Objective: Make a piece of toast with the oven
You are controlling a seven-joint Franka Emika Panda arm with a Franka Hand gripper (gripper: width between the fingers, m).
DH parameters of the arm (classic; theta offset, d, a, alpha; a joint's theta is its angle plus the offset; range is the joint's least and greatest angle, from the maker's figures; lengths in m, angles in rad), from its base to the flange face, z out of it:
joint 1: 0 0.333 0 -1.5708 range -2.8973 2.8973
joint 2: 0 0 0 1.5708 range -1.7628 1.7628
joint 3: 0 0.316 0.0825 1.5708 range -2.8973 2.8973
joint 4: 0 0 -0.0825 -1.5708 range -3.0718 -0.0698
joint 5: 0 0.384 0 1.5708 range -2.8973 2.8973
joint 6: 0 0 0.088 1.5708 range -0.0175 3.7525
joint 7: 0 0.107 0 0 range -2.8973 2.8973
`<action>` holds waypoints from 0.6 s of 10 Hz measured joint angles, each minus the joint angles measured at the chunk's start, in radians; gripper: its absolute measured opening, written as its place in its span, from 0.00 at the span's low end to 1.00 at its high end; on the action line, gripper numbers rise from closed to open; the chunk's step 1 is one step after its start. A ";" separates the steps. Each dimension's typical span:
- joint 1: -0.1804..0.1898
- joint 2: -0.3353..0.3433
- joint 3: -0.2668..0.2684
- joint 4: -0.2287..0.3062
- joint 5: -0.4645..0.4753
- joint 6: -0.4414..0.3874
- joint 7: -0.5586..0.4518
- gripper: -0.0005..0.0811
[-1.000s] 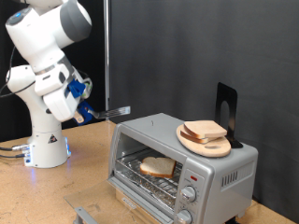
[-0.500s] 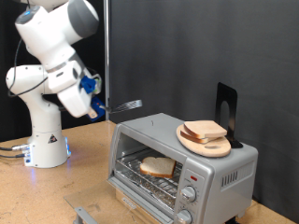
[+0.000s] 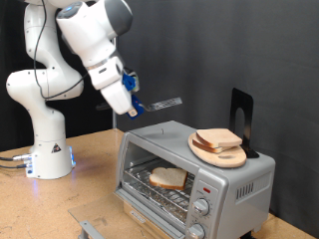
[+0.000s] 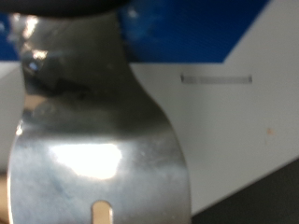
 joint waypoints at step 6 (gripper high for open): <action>0.032 0.011 0.142 0.040 -0.003 0.027 0.151 0.48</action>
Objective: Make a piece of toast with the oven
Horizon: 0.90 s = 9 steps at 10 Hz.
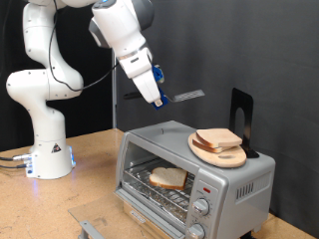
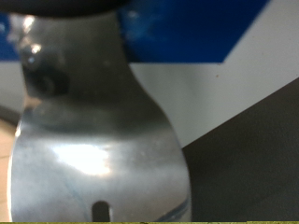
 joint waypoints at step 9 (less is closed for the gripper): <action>-0.003 0.105 0.093 -0.069 -0.019 0.175 0.024 0.48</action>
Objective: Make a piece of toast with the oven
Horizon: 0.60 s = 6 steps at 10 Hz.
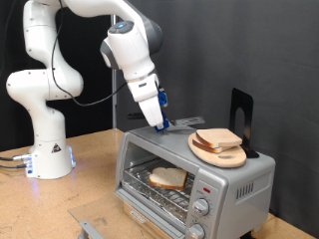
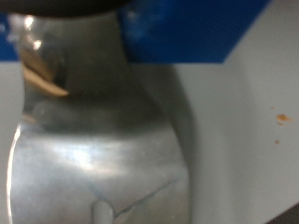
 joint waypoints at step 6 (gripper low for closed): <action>0.001 0.021 0.006 0.001 0.001 0.070 -0.041 0.92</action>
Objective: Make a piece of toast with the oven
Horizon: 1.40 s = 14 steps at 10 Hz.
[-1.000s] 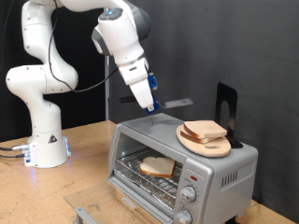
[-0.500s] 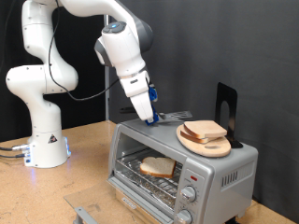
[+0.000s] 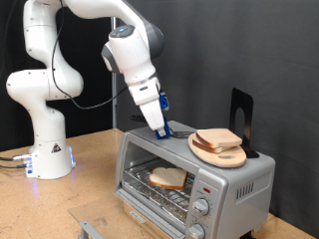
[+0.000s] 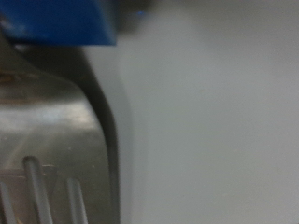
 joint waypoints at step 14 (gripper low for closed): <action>0.000 -0.007 0.130 -0.017 -0.089 0.097 0.041 0.99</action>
